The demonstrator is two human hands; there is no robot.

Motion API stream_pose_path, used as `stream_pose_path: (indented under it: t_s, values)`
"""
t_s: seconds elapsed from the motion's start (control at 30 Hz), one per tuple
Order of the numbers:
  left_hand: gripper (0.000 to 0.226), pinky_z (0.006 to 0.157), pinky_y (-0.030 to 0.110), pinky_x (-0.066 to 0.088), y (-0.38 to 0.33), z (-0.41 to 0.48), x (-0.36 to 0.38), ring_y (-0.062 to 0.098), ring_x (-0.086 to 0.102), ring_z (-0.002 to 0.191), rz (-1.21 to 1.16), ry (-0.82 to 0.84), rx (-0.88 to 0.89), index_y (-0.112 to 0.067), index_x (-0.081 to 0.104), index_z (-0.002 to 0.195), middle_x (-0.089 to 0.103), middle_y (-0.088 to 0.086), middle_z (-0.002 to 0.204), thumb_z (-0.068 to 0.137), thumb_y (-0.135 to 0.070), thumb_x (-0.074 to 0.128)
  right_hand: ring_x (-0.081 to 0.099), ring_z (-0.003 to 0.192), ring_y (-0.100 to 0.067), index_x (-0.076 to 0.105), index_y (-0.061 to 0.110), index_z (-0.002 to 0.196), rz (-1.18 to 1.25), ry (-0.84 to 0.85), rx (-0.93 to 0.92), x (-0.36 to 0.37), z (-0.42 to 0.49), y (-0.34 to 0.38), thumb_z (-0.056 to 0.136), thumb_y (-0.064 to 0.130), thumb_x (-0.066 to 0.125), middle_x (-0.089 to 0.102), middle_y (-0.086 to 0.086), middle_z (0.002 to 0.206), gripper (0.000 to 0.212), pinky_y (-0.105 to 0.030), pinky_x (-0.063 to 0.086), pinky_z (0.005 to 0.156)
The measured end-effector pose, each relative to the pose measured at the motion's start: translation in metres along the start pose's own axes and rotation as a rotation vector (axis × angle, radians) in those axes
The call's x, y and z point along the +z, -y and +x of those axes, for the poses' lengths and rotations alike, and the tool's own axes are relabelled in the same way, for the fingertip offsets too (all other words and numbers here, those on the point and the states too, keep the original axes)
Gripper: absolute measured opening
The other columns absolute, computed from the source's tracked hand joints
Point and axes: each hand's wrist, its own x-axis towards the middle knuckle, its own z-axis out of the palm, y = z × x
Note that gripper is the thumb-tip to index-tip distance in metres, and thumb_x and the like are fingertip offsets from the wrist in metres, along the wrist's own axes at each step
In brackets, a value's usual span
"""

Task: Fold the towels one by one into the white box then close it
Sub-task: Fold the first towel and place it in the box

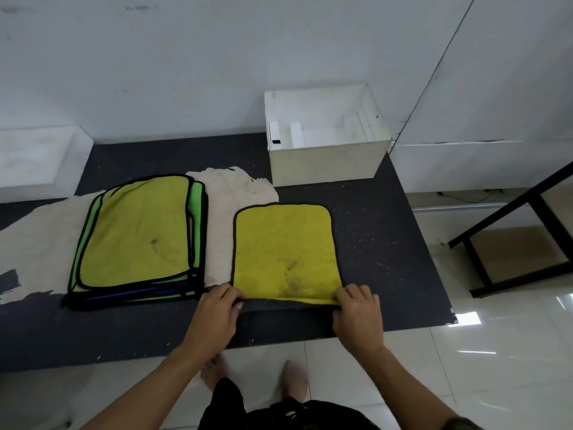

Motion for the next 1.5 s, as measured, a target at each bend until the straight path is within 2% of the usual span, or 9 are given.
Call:
stream_pose_path:
  t_s: [0.2,0.37,0.57,0.67,0.8,1.1,1.23,1.33,1.5]
  values:
    - [0.012,0.072,0.033,0.049,0.006,0.023,-0.011,0.020,0.063,0.082,-0.135,-0.026,-0.179,-0.015,0.065,0.099,0.067,0.000,0.091,0.090,-0.008,0.063,0.061,0.081,-0.020,0.068,0.019,0.097,0.336,0.064,0.143,-0.036,0.046,-0.008,0.088,0.011,0.066,0.067,0.002,0.087,0.012,-0.035,0.051,0.073]
    - [0.010,0.068,0.030,0.046,0.000,0.055,-0.023,0.023,0.064,0.079,-0.283,-0.141,-0.362,-0.010,0.065,0.099,0.066,0.004,0.082,0.094,-0.017,0.060,0.059,0.085,-0.016,0.065,0.020,0.095,0.522,0.091,0.308,-0.048,0.080,-0.014,0.092,0.020,0.066,0.065,0.003,0.089,0.003,-0.029,0.047,0.072]
    - [0.028,0.084,0.023,0.041,0.007,0.071,-0.014,0.025,0.061,0.104,-0.283,0.114,-0.526,-0.004,0.064,0.120,0.067,0.013,0.115,0.094,-0.016,0.061,0.059,0.089,-0.022,0.060,0.015,0.093,0.570,0.169,0.449,-0.038,0.095,-0.014,0.093,0.025,0.065,0.063,-0.002,0.087,0.011,-0.029,0.042,0.073]
    - [0.021,0.079,0.026,0.039,0.007,0.080,-0.017,0.021,0.058,0.095,-0.351,0.042,-0.575,-0.007,0.062,0.113,0.067,0.011,0.110,0.097,-0.017,0.054,0.058,0.084,-0.023,0.058,0.014,0.090,0.581,0.152,0.476,-0.036,0.099,-0.014,0.095,0.024,0.062,0.060,-0.001,0.079,0.012,-0.030,0.040,0.069]
    - [0.016,0.076,0.027,0.038,0.006,0.098,-0.024,0.019,0.056,0.091,-0.389,-0.072,-0.587,-0.007,0.062,0.105,0.065,0.007,0.102,0.098,-0.016,0.051,0.059,0.089,-0.022,0.059,0.015,0.094,0.623,0.067,0.499,-0.041,0.118,-0.009,0.095,0.023,0.061,0.064,-0.003,0.091,0.009,-0.034,0.047,0.077]
    - [0.021,0.076,0.028,0.038,0.014,0.141,-0.028,0.020,0.053,0.090,-0.370,-0.086,-0.613,-0.003,0.061,0.111,0.064,0.012,0.105,0.099,-0.015,0.049,0.061,0.092,-0.028,0.056,0.012,0.087,0.572,0.016,0.513,-0.046,0.165,0.001,0.096,0.022,0.060,0.063,-0.006,0.089,0.014,-0.032,0.043,0.073]
    - [0.023,0.083,0.033,0.045,0.019,0.173,-0.035,0.024,0.057,0.095,-0.402,-0.117,-0.638,-0.004,0.059,0.115,0.063,0.010,0.105,0.098,-0.017,0.050,0.059,0.095,-0.027,0.058,0.009,0.103,0.551,0.000,0.488,-0.052,0.197,0.009,0.097,0.023,0.059,0.064,-0.011,0.104,0.015,-0.029,0.040,0.076]
    - [0.027,0.091,0.044,0.052,0.027,0.182,-0.029,0.031,0.061,0.102,-0.451,-0.027,-0.695,-0.007,0.058,0.116,0.065,0.012,0.109,0.094,-0.022,0.059,0.058,0.102,-0.027,0.049,0.011,0.125,0.576,0.140,0.509,-0.044,0.202,0.009,0.094,0.021,0.063,0.061,-0.011,0.120,0.036,-0.031,0.043,0.078]
    - [0.024,0.088,0.042,0.054,0.035,0.176,-0.016,0.030,0.063,0.098,-0.369,0.123,-0.663,-0.003,0.065,0.107,0.068,0.013,0.103,0.086,-0.014,0.068,0.059,0.103,-0.030,0.044,0.014,0.126,0.507,0.188,0.527,-0.031,0.195,0.009,0.090,0.013,0.064,0.060,-0.012,0.121,0.042,-0.036,0.048,0.075]
